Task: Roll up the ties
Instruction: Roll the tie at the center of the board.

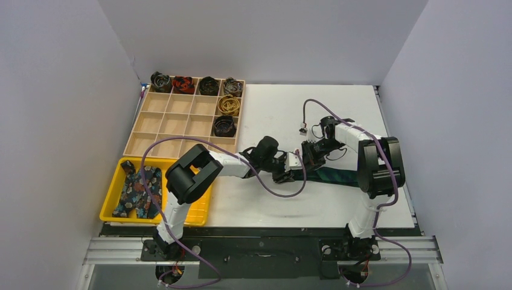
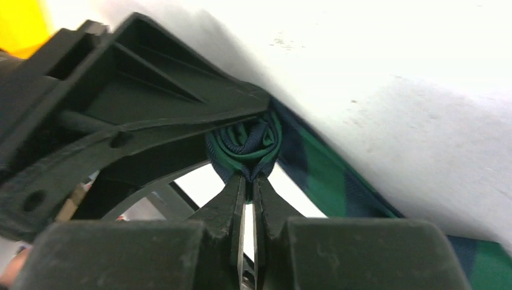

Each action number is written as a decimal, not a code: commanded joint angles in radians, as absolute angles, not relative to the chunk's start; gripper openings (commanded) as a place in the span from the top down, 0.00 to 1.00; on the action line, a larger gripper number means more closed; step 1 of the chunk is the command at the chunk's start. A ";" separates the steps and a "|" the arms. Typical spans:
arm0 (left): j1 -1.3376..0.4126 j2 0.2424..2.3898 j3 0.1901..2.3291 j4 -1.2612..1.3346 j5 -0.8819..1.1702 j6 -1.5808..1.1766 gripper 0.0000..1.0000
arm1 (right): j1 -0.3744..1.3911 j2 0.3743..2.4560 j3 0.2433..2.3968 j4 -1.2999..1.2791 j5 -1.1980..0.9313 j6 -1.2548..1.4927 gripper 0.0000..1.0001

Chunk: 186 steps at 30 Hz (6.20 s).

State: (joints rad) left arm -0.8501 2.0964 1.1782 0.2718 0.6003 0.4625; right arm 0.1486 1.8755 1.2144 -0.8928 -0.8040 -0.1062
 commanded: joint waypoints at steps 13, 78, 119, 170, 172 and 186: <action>-0.749 1.782 0.873 0.480 0.571 0.158 0.02 | 0.153 1.971 1.205 -0.840 -0.570 -0.189 1.00; -0.785 2.006 0.869 0.328 0.558 0.464 0.89 | 0.107 1.804 1.242 -1.074 -0.057 -0.439 0.75; -0.783 2.053 0.894 0.288 0.511 0.439 0.89 | -0.208 1.955 1.428 -1.059 0.065 -0.482 0.73; -0.792 2.091 0.956 0.207 0.468 0.386 0.90 | -0.338 1.872 1.227 -0.952 0.128 -0.724 0.69; -0.792 2.092 0.959 0.204 0.468 0.389 0.90 | -0.354 1.831 1.245 -1.002 0.084 -0.729 0.69; -0.786 2.096 0.963 0.179 0.493 0.402 0.91 | -0.398 1.400 1.332 -0.768 -0.601 -0.181 0.15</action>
State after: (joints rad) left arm -0.7948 2.0125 0.9993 0.4129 0.5941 0.3958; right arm -0.4046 1.3540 1.3376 -0.9119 -0.3477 -0.4706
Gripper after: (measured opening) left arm 0.270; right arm 0.835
